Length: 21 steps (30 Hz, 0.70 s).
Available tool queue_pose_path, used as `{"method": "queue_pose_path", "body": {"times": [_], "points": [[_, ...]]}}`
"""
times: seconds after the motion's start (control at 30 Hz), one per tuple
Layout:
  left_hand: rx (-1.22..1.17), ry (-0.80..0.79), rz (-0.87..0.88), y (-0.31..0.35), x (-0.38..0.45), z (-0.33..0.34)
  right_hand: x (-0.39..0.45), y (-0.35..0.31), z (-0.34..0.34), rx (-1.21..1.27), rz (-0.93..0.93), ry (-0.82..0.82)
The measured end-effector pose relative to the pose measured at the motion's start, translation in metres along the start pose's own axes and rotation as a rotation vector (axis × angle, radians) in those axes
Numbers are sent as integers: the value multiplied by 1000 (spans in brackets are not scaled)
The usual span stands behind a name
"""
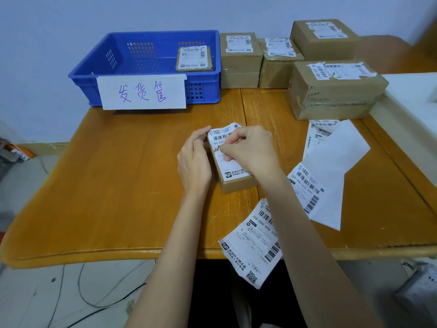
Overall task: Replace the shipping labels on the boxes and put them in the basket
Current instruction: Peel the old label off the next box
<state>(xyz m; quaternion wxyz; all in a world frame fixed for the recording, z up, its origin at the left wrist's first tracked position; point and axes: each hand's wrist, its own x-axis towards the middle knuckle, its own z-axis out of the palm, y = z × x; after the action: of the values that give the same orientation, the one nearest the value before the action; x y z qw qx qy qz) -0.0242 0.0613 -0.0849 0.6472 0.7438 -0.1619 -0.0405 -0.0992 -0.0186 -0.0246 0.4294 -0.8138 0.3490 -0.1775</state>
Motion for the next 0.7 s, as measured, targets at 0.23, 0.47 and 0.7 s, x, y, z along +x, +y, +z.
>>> {"method": "queue_pose_path", "body": {"times": [0.23,0.47,0.7], "points": [[7,4,3,-3,2,0,1,-3,12,-125,-42,26],[1,-8,5,-3,2,-1,0,-4,13,-157,-50,23],[14,7,-19,0,1,0,-3,-2,6,-52,-13,60]]}}
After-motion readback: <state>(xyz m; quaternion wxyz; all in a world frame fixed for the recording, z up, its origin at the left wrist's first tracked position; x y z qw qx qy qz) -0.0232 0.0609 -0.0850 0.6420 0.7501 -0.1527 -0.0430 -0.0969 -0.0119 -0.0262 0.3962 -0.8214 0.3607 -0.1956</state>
